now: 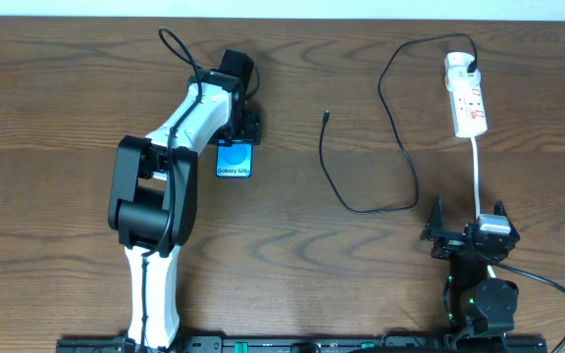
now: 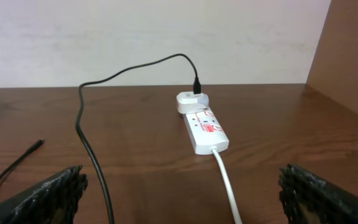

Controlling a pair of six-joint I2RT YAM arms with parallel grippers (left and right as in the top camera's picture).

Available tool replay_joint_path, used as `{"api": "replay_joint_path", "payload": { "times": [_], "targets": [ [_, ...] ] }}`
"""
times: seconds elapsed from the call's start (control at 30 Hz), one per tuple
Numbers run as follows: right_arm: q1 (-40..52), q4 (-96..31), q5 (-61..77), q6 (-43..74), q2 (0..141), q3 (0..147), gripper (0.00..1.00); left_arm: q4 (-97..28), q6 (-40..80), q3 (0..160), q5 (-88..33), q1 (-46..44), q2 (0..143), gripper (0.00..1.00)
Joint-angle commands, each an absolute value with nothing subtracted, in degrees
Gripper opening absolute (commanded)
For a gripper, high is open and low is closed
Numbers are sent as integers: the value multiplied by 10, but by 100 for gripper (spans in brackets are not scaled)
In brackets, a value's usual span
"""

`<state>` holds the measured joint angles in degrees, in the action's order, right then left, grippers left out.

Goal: Plug charger to phone and switch on socket
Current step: 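Close the left gripper on the phone's top edge, then lift the phone upright with the left gripper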

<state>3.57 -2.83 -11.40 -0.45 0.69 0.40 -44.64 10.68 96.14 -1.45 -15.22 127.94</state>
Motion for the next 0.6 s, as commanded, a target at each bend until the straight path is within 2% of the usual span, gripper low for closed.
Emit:
{"api": "replay_joint_path", "payload": {
  "times": [0.0,0.03,0.07,0.57],
  "targets": [
    [33,-30,-117,-5,4,3,99,-448,108,951,-8,-154,1285,13],
    [33,-30,-117,-5,4,3,99,-448,108,951,-8,-154,1285,8],
    [33,-30,-117,-5,4,3,99,-449,108,951,-8,-154,1285,8],
    [33,-30,-117,-5,4,3,99,-461,108,955,-8,-154,1284,7]
  ]
}}
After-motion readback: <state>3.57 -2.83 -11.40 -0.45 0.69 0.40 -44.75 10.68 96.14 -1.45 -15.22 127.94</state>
